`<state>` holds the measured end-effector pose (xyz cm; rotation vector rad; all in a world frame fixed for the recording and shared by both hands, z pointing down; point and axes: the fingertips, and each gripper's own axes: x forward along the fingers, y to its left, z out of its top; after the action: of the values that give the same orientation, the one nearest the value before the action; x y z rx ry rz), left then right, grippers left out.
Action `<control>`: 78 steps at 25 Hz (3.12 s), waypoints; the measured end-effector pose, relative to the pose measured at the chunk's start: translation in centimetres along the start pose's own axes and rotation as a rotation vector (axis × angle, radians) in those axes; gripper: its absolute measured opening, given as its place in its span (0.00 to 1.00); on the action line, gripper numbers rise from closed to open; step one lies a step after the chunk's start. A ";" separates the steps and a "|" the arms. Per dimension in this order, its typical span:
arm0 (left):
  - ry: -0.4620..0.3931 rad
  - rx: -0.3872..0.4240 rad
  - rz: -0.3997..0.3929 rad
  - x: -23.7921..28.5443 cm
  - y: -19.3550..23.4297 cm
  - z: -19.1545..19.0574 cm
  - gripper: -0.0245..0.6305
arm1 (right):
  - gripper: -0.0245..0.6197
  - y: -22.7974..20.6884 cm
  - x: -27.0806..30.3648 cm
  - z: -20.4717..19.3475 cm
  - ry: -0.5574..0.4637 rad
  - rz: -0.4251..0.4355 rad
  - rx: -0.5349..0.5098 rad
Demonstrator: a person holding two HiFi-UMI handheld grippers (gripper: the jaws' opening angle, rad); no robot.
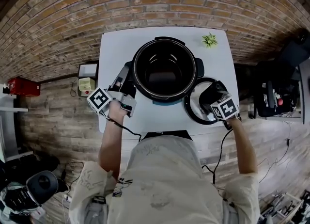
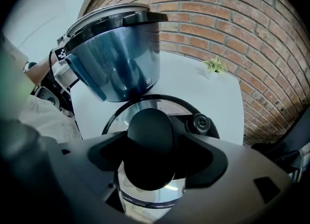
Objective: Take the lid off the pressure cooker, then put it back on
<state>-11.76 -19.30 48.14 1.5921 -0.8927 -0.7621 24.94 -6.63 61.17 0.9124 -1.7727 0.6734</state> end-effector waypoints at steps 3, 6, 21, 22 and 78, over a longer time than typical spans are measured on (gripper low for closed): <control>-0.025 0.001 -0.015 -0.2 -0.4 0.6 0.27 | 0.66 0.3 -0.5 0.6 -0.058 0.054 0.024; -0.054 -0.001 -0.024 -0.9 -0.7 1.7 0.31 | 0.70 0.2 -1.8 2.2 -0.165 0.013 -0.013; -0.265 -0.136 0.051 -8.4 4.6 3.3 0.33 | 0.70 1.4 -2.9 2.4 -0.335 -0.060 0.108; -0.263 -0.134 0.054 -8.5 4.7 3.3 0.33 | 0.70 1.4 -2.8 2.3 -0.332 -0.061 0.105; 0.035 0.003 -0.012 0.1 -0.3 -0.8 0.17 | 0.49 0.5 0.3 0.8 0.042 0.049 -0.053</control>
<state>-10.97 -19.00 48.01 1.6099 -0.8600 -0.7398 24.06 -7.10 61.16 0.8157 -1.7720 0.6694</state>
